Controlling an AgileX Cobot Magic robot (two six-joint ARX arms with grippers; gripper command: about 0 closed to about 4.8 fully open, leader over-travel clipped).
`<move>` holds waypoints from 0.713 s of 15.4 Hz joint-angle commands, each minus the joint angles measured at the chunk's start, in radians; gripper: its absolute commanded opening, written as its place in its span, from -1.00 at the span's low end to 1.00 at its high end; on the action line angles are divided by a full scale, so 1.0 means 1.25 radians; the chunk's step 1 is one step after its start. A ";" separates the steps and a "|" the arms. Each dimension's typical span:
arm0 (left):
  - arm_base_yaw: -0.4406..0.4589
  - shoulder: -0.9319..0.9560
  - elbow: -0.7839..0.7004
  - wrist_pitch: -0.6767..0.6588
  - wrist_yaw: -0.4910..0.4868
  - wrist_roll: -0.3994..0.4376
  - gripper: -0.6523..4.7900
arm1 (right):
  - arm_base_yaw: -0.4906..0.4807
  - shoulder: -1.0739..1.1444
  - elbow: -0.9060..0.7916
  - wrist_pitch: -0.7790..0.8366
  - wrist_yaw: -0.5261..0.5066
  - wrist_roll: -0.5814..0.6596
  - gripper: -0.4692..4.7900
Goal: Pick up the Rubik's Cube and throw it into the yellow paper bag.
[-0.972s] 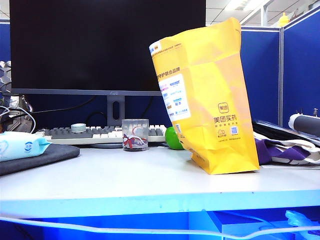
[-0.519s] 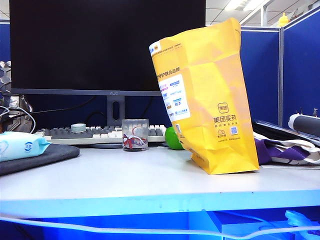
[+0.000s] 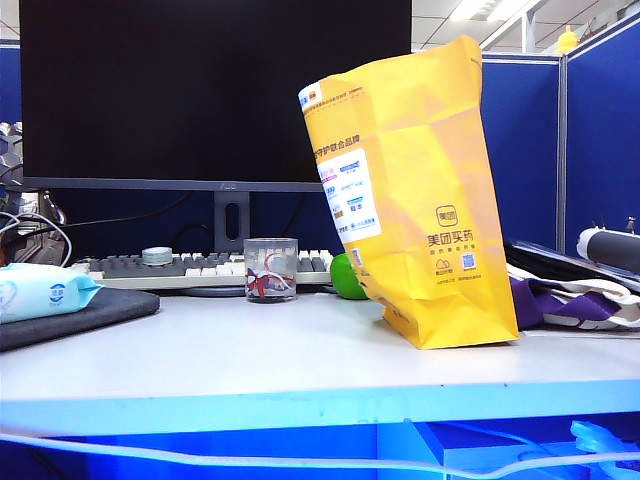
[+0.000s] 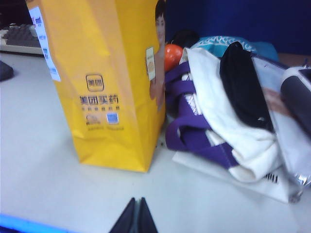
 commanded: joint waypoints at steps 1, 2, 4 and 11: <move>0.001 -0.001 -0.004 0.004 0.003 -0.002 0.02 | 0.000 0.000 -0.010 -0.031 0.000 0.003 -0.82; 0.001 -0.001 -0.004 0.004 0.002 -0.002 0.02 | 0.000 0.000 -0.010 -0.043 0.000 0.003 -0.82; 0.001 -0.001 -0.004 0.004 0.002 -0.002 0.02 | 0.000 0.000 -0.010 -0.045 0.000 0.003 -0.82; 0.001 -0.001 -0.004 0.004 0.002 -0.002 0.02 | 0.000 0.000 -0.010 -0.045 0.000 0.003 -0.82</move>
